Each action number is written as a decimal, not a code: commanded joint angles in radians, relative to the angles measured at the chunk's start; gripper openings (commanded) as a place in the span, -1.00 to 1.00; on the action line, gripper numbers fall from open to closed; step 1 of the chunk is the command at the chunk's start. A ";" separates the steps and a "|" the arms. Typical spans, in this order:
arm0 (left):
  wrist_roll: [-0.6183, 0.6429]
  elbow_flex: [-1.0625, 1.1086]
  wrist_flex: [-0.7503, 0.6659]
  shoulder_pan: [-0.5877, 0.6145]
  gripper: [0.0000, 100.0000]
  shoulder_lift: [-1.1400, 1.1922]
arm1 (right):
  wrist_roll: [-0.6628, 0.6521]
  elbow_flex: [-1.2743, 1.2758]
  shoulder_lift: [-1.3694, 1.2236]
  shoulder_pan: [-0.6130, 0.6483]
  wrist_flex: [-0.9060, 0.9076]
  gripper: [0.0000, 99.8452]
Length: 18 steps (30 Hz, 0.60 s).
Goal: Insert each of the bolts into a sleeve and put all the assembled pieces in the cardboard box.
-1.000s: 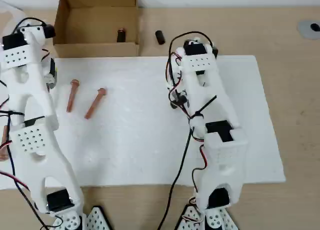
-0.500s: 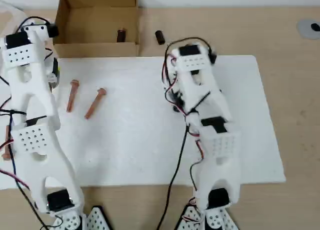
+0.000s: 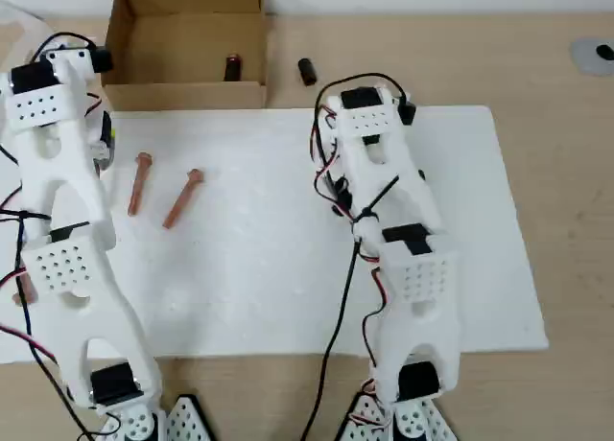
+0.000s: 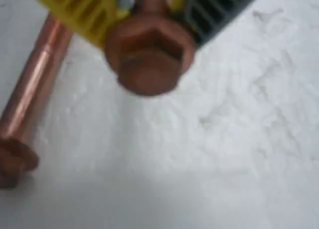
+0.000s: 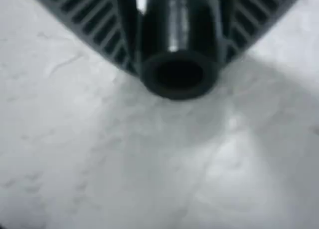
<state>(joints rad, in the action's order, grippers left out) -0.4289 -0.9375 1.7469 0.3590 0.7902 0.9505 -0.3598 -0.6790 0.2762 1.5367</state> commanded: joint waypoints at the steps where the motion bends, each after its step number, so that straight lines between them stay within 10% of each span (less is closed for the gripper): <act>1: -0.005 -0.040 0.008 -0.012 -0.98 -0.071 | 0.000 -0.002 -0.065 0.059 -0.002 -0.98; 10: 0.012 -0.051 0.008 -0.020 -0.98 -0.145 | -0.155 -0.400 -0.064 0.070 0.164 -0.98; 18: 0.107 -0.043 0.008 -0.057 -0.98 -0.443 | -0.583 -0.992 0.005 0.229 0.252 -0.98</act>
<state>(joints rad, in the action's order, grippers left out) -0.3644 -0.9375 1.7469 0.3268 0.5263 0.5132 -1.1285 -0.7572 0.4250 1.7668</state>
